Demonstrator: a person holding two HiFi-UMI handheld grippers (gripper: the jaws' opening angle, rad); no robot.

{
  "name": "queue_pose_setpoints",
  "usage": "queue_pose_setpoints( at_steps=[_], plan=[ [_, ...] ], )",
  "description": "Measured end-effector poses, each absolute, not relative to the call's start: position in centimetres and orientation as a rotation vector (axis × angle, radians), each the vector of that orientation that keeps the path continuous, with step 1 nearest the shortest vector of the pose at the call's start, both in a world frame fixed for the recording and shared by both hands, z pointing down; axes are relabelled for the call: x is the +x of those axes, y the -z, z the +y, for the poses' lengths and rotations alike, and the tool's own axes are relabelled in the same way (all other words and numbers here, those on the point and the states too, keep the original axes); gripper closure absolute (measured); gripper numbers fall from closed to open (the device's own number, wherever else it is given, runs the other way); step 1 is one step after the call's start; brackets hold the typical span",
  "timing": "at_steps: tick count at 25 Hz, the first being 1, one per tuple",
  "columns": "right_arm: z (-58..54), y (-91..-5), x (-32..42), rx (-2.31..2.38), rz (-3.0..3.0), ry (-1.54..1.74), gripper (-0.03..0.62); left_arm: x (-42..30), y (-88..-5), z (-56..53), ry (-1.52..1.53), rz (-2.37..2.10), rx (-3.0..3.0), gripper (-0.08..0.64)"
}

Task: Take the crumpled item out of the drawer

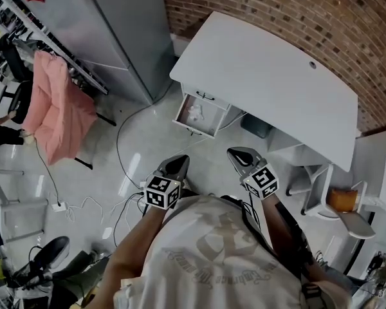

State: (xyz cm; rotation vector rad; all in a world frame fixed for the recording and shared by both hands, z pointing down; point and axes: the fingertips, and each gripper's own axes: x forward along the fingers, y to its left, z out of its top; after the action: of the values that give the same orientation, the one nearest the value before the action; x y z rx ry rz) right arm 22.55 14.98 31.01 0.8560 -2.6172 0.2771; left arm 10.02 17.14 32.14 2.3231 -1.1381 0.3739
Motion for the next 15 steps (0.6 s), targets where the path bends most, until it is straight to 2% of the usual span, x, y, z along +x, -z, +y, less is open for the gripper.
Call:
queue_pose_setpoints(
  at_steps=[15],
  plan=[
    [10.3,-30.6,13.1,0.881,-2.56,-0.273,0.584,1.4,-31.9,12.1,-0.33,-1.089,2.356,0.558]
  ],
)
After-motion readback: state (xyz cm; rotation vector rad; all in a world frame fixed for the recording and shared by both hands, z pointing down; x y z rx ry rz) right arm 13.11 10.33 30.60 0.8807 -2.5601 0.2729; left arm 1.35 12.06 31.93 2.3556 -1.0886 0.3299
